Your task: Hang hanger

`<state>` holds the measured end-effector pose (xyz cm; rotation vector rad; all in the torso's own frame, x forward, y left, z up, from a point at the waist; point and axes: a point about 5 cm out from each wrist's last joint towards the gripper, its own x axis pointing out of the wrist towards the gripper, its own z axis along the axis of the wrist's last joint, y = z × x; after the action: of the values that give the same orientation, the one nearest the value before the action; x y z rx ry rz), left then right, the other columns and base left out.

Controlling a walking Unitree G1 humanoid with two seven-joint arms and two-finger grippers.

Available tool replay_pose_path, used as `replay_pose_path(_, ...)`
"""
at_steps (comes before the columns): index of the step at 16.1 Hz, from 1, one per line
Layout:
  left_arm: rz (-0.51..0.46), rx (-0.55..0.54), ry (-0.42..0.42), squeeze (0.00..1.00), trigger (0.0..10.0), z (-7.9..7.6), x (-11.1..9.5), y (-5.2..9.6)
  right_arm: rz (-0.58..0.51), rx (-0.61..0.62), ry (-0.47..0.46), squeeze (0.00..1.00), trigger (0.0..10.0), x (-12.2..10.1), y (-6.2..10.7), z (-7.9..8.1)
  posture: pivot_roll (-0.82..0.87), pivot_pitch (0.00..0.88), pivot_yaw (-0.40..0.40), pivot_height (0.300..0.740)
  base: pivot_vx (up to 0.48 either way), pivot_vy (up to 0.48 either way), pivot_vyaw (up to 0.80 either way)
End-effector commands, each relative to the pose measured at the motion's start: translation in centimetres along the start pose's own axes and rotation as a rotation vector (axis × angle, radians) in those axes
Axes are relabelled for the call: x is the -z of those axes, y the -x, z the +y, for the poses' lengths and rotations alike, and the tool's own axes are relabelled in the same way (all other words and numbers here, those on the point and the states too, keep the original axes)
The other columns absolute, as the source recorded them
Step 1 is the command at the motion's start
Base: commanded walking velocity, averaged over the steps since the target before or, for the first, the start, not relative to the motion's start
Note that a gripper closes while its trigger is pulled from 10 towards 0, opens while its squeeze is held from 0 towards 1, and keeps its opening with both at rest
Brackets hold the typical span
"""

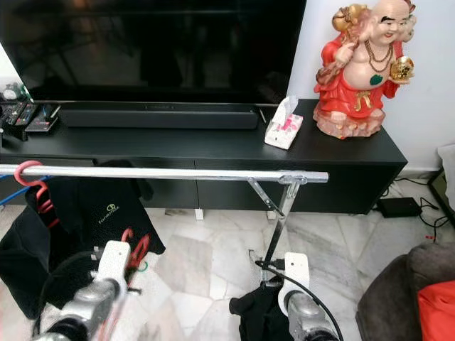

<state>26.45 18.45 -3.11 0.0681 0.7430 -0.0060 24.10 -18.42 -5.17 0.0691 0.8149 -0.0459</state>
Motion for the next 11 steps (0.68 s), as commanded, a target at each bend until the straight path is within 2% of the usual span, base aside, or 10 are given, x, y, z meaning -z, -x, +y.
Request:
replay_pose_path(1,0.045,0.007,0.012,0.00,10.0,-0.4,1.3,0.1,-0.001,0.000,0.011,0.00,10.0,-0.2,0.0,0.0,-0.13,0.000,-0.021,0.740,0.000,0.000,0.00)
replay_pose_path(3,0.093,-0.008,-0.008,0.00,10.0,-0.5,2.7,0.3,-0.002,0.010,0.003,0.00,10.0,-0.2,0.0,-0.2,-0.13,0.000,-0.017,0.740,0.000,0.000,0.00)
replay_pose_path(5,0.209,-0.047,-0.021,0.00,10.0,0.0,5.6,1.0,0.004,0.019,0.003,0.00,10.0,0.0,0.0,-0.4,-0.12,0.000,-0.016,0.740,0.000,0.000,0.00)
replay_pose_path(7,0.212,-0.054,-0.007,0.00,10.0,0.4,5.8,1.0,0.012,0.017,0.013,0.00,10.0,0.1,0.0,-0.3,-0.12,0.000,-0.012,0.740,0.000,0.000,0.00)
replay_pose_path(11,0.266,-0.040,-0.044,0.00,10.0,1.4,8.4,2.0,0.012,0.021,0.008,0.00,10.0,0.2,0.0,-0.3,-0.13,0.000,-0.005,0.740,0.000,0.000,0.00)
